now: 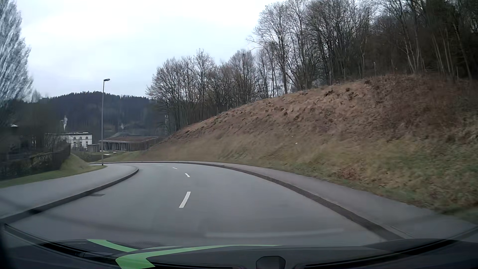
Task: Follow the waypoints while adhering to traffic rules and regulations
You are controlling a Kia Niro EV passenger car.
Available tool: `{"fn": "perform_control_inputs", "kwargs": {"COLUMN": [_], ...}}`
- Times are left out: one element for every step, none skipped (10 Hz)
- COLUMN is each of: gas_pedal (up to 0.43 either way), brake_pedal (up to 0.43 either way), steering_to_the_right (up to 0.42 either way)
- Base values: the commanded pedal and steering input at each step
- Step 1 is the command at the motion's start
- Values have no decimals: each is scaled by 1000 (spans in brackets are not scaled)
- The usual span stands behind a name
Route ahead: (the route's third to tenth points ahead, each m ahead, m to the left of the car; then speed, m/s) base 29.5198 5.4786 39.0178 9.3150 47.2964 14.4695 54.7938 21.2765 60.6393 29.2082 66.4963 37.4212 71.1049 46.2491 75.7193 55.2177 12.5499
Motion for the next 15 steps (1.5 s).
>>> {"fn": "perform_control_inputs", "kwargs": {"gas_pedal": [0, 0, 0, 0, 0, 0, 0, 0, 0, 0, 0, 0, 0, 0, 0], "brake_pedal": [189, 189, 195, 195, 189, 189, 165, 152, 152, 122, 116, 116, 122, 122, 128], "steering_to_the_right": [-70, -71, -71, -70, -68, -67, -67, -67, -67, -67, -67, -67, -68, -67, -66]}}
